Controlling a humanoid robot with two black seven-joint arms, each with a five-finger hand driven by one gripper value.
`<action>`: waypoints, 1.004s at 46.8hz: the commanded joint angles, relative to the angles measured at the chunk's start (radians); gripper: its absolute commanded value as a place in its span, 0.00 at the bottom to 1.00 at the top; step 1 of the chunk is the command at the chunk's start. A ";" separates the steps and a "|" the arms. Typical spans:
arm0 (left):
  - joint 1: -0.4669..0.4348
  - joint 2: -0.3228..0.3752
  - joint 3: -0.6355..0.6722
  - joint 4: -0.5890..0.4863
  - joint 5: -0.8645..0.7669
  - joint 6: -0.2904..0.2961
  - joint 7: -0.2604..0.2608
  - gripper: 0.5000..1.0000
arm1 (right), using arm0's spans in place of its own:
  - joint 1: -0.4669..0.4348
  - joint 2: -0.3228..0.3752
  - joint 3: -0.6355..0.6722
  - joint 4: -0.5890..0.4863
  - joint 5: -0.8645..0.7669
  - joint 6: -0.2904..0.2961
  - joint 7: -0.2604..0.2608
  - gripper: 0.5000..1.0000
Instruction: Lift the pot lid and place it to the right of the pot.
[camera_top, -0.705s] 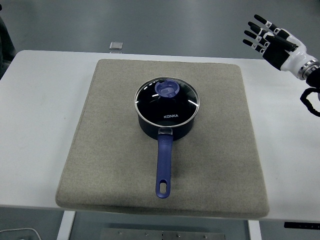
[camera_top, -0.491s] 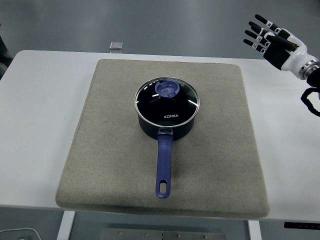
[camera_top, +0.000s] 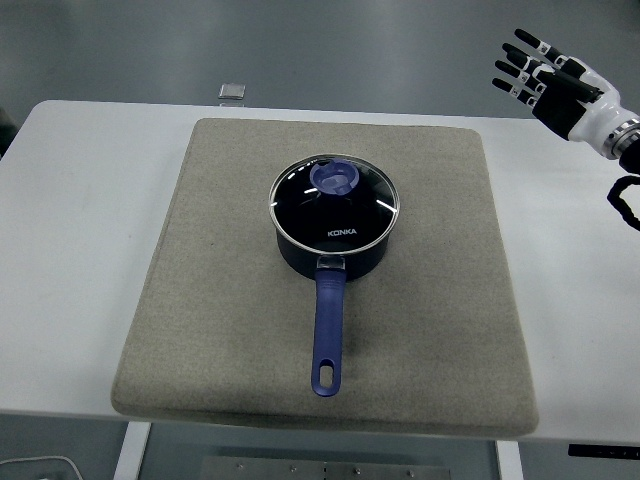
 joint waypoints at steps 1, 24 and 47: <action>0.000 0.000 -0.001 0.000 0.000 0.001 0.000 1.00 | 0.000 0.000 0.003 0.000 0.007 -0.001 0.002 0.82; 0.000 0.000 -0.001 0.000 0.000 0.001 0.000 1.00 | 0.025 -0.005 -0.002 0.001 -0.151 -0.003 -0.001 0.82; 0.000 0.000 -0.001 0.000 0.000 0.001 0.000 1.00 | 0.084 -0.064 -0.009 0.075 -0.323 0.000 -0.001 0.81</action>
